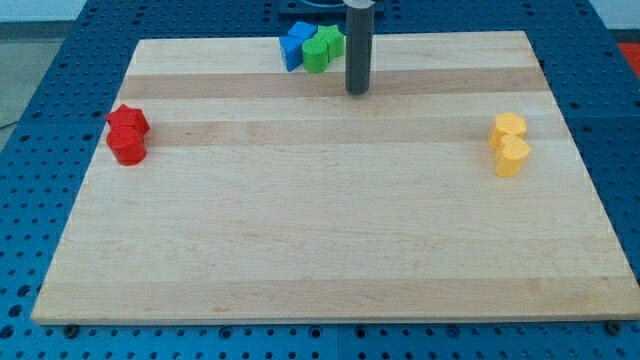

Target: Point at the red star

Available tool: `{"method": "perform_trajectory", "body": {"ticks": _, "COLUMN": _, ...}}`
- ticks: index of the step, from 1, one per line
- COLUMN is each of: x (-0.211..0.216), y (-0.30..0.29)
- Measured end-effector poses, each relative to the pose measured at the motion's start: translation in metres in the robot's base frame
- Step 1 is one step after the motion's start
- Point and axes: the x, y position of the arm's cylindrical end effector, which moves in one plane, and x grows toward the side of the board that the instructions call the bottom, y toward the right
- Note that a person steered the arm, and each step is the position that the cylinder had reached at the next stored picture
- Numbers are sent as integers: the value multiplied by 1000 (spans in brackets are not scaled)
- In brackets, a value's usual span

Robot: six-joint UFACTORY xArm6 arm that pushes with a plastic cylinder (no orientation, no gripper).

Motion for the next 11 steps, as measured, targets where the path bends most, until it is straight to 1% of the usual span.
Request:
{"method": "perform_trajectory", "body": {"ticks": 1, "x": 24, "y": -9}}
{"method": "perform_trajectory", "body": {"ticks": 2, "x": 30, "y": -67}}
{"method": "perform_trajectory", "body": {"ticks": 5, "x": 16, "y": -314}}
{"method": "perform_trajectory", "body": {"ticks": 6, "x": 18, "y": -337}}
{"method": "perform_trajectory", "body": {"ticks": 7, "x": 28, "y": -337}}
{"method": "perform_trajectory", "body": {"ticks": 10, "x": 29, "y": -275}}
{"method": "perform_trajectory", "body": {"ticks": 11, "x": 29, "y": -331}}
